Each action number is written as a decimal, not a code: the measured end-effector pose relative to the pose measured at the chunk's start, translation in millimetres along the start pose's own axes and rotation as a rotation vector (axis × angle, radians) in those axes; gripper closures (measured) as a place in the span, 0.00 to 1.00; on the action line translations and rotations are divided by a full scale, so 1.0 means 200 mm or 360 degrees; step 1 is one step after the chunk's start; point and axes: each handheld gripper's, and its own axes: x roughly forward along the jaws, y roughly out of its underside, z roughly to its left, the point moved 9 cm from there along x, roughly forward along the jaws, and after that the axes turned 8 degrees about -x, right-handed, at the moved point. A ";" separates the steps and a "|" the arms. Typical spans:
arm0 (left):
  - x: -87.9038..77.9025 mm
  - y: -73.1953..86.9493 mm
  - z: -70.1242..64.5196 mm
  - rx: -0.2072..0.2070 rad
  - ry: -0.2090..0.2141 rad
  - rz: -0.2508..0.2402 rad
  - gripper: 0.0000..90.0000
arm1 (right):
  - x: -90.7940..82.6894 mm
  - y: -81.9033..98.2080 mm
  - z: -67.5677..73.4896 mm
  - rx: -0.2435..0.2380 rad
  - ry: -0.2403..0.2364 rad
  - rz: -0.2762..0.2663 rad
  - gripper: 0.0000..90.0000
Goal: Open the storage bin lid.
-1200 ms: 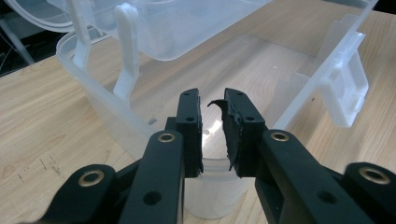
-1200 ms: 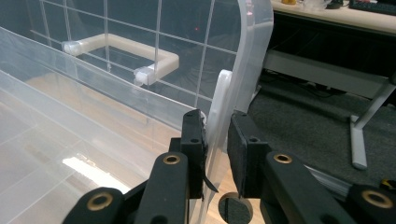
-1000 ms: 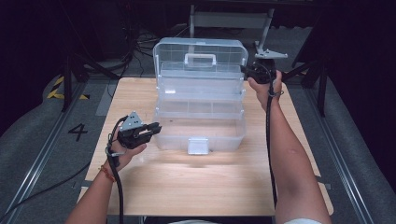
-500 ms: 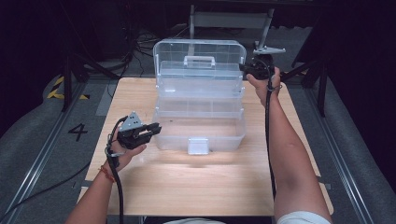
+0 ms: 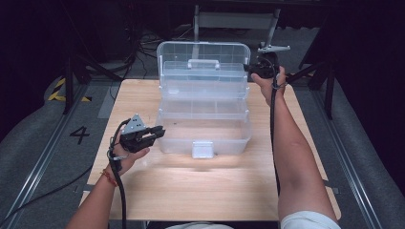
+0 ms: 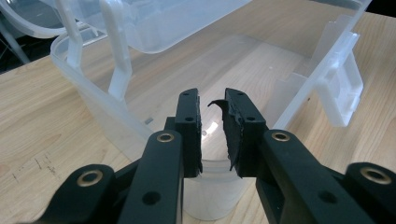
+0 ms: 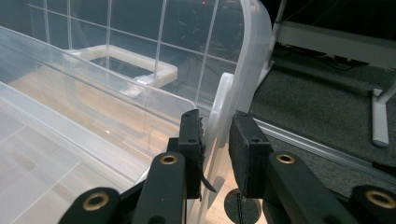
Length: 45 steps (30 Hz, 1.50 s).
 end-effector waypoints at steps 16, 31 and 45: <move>0.00 0.00 -0.01 -0.0007 0.0007 0.0002 0.85 | 0.06 -0.01 -0.02 0.0036 -0.0016 0.0086 0.83; 0.01 0.00 0.00 0.0004 0.0037 0.0005 0.85 | 0.13 -0.01 -0.05 0.0053 -0.0041 0.0182 0.81; 0.02 0.00 0.00 0.0012 0.0044 0.0015 0.86 | 0.23 0.01 -0.09 0.0149 -0.0063 0.0235 0.80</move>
